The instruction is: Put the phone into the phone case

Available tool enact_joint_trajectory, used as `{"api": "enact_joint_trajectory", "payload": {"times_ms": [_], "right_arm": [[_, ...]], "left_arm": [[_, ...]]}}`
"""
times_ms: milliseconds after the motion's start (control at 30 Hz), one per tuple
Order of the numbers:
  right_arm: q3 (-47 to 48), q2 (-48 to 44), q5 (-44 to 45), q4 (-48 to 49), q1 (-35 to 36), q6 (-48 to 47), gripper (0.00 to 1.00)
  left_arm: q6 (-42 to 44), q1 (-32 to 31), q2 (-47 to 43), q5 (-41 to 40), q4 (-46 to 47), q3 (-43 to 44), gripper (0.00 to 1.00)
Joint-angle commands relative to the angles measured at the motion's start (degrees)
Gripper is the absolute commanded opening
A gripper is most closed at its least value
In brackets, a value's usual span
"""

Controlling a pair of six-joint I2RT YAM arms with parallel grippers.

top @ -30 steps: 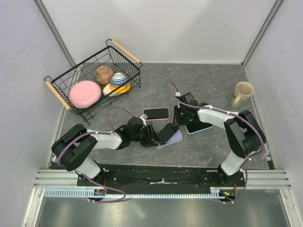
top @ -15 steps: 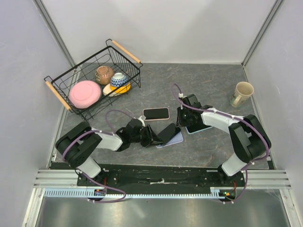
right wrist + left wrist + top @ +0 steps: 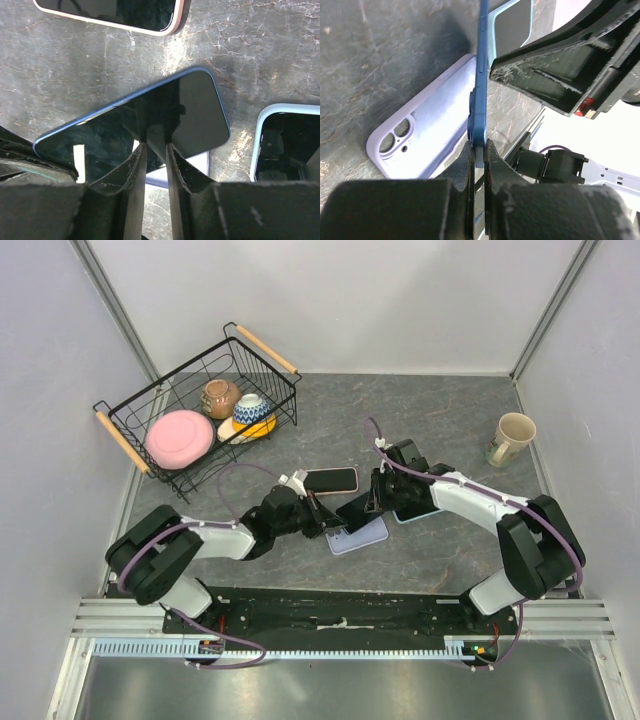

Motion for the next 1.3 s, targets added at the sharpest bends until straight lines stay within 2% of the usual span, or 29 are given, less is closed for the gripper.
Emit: {"api": "enact_joint_trajectory", "payload": {"times_ms": [0, 100, 367, 400, 533, 733, 967, 1267], "right_arm": [[2.8, -3.0, -2.7, -1.7, 0.1, 0.6, 0.31], [5.6, -5.1, -2.5, -2.2, -0.5, 0.1, 0.46], [10.3, -10.3, -3.4, -2.9, -2.7, -1.5, 0.70], [11.0, -10.5, -3.7, -3.0, -3.0, -1.8, 0.75], [13.0, -10.9, -4.8, -2.7, -4.5, -3.3, 0.84], [16.4, -10.7, -9.2, -2.4, -6.4, -5.6, 0.97], [17.2, -12.0, -14.8, -1.0, -7.0, -7.5, 0.98], [15.6, -16.9, -32.1, 7.0, -7.1, -5.8, 0.95]], "left_arm": [[6.9, 0.5, -7.6, -5.3, -1.2, 3.9, 0.02], [11.8, 1.2, -12.3, -5.6, -8.2, 6.0, 0.02], [20.2, 7.9, -25.4, -5.7, -28.1, 10.0, 0.02], [21.3, 8.9, -26.7, -5.4, -29.6, 10.3, 0.02], [24.6, 15.3, -33.2, -2.4, -36.1, 12.2, 0.02], [31.6, 18.3, -39.5, 2.1, -46.2, 18.0, 0.02], [37.5, 18.5, -41.8, 11.9, -46.8, 20.9, 0.02], [38.6, 18.4, -42.6, 19.4, -40.2, 20.4, 0.02]]}}
